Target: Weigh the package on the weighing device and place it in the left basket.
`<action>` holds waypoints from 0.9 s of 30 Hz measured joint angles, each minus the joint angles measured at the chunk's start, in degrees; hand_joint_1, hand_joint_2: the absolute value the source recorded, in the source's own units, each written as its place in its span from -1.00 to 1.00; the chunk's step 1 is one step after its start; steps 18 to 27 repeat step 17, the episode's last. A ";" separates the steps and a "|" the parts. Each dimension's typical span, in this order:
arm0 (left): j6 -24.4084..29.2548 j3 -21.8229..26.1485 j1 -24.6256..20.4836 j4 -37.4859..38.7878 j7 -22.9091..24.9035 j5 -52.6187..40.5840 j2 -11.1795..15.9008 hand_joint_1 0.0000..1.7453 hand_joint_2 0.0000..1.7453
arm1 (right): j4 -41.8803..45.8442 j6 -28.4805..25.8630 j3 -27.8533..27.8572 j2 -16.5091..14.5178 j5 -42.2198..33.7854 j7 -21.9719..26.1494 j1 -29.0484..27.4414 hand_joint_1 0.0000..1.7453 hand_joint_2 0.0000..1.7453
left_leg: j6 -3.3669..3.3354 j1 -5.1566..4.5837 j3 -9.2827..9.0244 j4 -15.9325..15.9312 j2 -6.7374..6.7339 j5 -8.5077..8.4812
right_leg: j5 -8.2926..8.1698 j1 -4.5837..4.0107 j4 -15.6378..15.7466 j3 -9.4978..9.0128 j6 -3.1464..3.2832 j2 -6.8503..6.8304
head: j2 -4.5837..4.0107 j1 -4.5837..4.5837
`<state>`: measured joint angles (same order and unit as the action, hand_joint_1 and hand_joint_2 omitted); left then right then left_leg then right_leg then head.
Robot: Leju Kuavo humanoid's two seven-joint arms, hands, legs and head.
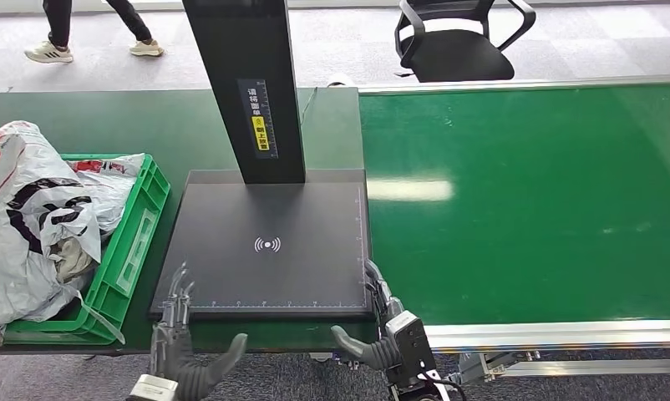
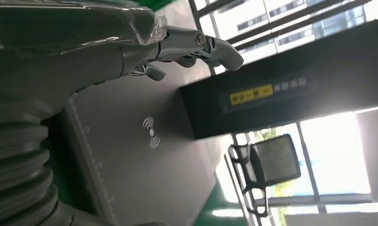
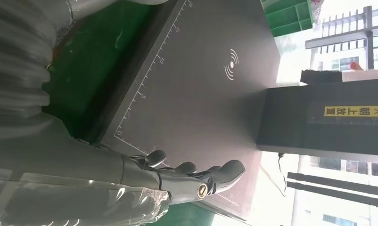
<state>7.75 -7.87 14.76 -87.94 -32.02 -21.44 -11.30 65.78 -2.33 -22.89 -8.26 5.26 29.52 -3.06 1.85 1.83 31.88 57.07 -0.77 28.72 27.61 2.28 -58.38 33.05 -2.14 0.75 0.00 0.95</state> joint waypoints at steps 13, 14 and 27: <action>-3.05 -4.08 -1.59 5.52 3.48 -0.68 0.33 -1.00 1.00 | -0.56 -5.71 0.24 0.11 0.89 3.21 -1.34 -1.00 1.00 | 0.00 0.01 0.05 -0.01 0.00 0.00 | 0.01 -0.01 -0.01 0.04 0.00 0.00 | 0.00 -0.01; -3.27 -4.20 -1.60 5.61 3.50 -0.70 0.33 -1.00 1.00 | -0.47 -5.97 0.25 0.12 0.90 3.28 -1.59 -1.00 1.00 | 0.00 0.01 0.06 -0.01 0.00 0.00 | 0.01 -0.01 0.00 0.04 0.00 0.00 | 0.00 -0.01; -3.46 -4.59 -1.61 5.93 3.51 -0.93 0.45 -1.00 1.00 | 0.02 -6.90 0.25 0.22 0.93 3.46 -2.43 -1.00 1.00 | 0.00 0.01 0.06 0.00 0.01 0.00 | 0.01 -0.01 0.00 0.04 0.00 0.00 | 0.00 -0.01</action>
